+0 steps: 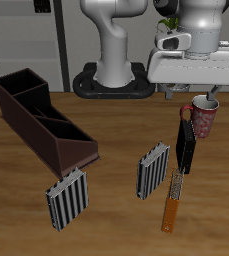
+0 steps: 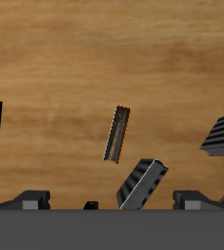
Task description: Place the orange book into the right desk caddy's front compartment
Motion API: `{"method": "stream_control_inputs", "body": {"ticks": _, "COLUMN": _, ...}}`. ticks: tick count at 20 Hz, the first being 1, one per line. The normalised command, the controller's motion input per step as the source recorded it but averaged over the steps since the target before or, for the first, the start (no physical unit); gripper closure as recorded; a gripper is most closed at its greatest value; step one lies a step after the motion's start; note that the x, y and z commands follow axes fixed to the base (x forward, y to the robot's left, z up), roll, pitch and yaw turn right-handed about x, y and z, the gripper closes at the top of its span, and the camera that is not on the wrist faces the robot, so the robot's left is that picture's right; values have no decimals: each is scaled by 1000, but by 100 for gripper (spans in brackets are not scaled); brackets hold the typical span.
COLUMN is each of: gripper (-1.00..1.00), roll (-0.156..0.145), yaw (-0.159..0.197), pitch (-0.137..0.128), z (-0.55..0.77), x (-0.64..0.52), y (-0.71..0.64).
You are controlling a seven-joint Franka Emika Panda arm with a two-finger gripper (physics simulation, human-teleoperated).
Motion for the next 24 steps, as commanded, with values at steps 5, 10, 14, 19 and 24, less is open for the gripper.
{"method": "stream_control_inputs", "body": {"ticks": 5, "gripper": -100, "roll": 15, "yaw": -13, "pitch": -31, "z": -83, "x": 276, "y": -25}}
{"method": "stream_control_inputs", "body": {"ticks": 10, "gripper": -100, "roll": 3, "yaw": -25, "pitch": -33, "z": -147, "x": 198, "y": -92}}
{"method": "stream_control_inputs", "body": {"ticks": 14, "gripper": -100, "roll": -4, "yaw": -11, "pitch": -6, "z": -117, "x": 99, "y": -75}}
{"method": "stream_control_inputs", "body": {"ticks": 19, "gripper": -100, "roll": -8, "yaw": -9, "pitch": -38, "z": -318, "x": 125, "y": -84}}
{"method": "stream_control_inputs", "body": {"ticks": 24, "gripper": -100, "roll": 12, "yaw": 6, "pitch": -28, "z": -212, "x": 27, "y": 47}}
